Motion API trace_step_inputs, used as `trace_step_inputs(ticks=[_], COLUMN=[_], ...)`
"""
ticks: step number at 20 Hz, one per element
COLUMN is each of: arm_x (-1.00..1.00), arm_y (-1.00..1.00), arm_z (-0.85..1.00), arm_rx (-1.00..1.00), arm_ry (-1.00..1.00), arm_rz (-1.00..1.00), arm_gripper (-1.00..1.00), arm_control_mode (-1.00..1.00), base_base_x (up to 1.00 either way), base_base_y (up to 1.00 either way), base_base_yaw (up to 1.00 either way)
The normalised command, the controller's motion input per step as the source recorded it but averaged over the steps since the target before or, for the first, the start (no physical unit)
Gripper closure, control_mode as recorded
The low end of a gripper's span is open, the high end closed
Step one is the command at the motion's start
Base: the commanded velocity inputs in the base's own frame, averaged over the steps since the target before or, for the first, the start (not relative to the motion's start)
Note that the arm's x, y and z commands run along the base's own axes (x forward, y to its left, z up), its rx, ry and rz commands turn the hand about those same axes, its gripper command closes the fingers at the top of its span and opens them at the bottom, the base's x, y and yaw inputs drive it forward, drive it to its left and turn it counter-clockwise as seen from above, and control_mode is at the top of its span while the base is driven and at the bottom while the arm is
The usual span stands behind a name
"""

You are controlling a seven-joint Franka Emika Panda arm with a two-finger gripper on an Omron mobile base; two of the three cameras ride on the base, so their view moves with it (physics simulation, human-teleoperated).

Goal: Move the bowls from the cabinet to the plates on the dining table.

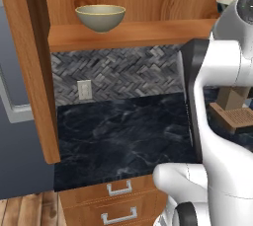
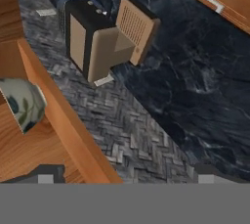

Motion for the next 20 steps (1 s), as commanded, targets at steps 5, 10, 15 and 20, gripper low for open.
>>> trace_step_inputs(ticks=[5,10,15,20], arm_x=[0.3,0.15,0.2,0.24], arm_y=[0.33,0.38,0.28,0.13], arm_z=[0.0,0.19,0.27,0.15], arm_rx=[0.0,0.0,0.0,0.01], arm_ry=[-0.02,-0.04,-0.01,0.0], arm_rz=[0.0,0.0,0.0,0.01], arm_gripper=[-1.0,-1.0,-1.0,-1.0], arm_control_mode=[-1.0,-1.0,-1.0,-1.0], base_base_x=[0.0,0.0,0.0,0.0], base_base_y=[0.0,0.0,0.0,0.0], base_base_yaw=[0.0,0.0,0.0,0.0])
